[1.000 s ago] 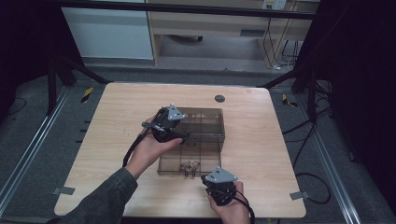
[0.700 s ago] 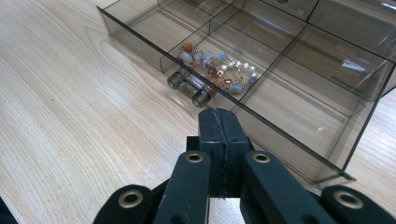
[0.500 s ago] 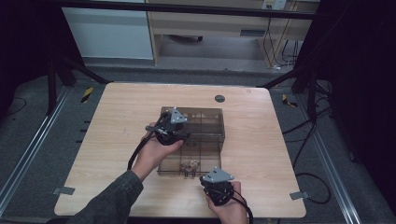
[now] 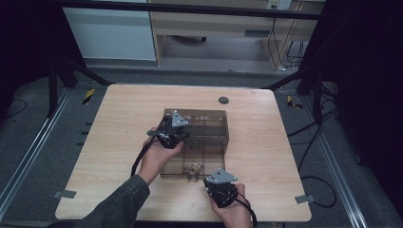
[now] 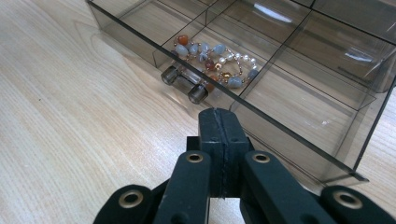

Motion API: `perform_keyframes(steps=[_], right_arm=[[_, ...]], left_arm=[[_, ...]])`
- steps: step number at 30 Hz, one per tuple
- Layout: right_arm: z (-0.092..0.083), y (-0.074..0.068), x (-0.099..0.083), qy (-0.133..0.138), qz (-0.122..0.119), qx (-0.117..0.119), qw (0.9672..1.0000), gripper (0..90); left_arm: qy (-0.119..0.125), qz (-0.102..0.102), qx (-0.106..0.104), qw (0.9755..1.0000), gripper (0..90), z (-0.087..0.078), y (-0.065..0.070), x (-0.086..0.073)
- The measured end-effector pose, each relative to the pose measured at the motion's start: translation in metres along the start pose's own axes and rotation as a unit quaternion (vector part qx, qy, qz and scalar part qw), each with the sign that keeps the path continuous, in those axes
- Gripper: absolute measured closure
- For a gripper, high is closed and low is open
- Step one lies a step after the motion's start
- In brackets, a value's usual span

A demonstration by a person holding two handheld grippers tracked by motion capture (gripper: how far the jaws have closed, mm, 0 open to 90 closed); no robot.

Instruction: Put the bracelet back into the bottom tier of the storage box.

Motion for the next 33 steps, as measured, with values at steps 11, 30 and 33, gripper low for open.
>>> perform_keyframes(steps=[11, 30, 33], right_arm=[[0.008, 0.002, 0.001, -0.004, 0.001, -0.002, 1.0, 90.0], [0.018, 0.005, 0.001, -0.017, 0.003, -0.007, 0.9998, 90.0], [0.019, 0.006, 0.001, -0.019, -0.001, -0.008, 0.9998, 90.0]], left_arm=[[0.0, -0.016, 0.022, 0.9996, 90.0, -0.001, -0.017, -0.01], [-0.008, -0.018, 0.021, 0.9996, 90.0, 0.001, -0.017, -0.013], [-0.009, -0.017, 0.021, 0.9996, 90.0, 0.001, -0.017, -0.012]])
Point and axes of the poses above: each handheld gripper's, and its own axes: z roughly forward along the jaws, x roughly out of its top, y roughly to its right, the point moved 9 cm from there along z, roughly forward along the jaws, and after that the axes turned 11 degrees about z, right-handed, at the moved point
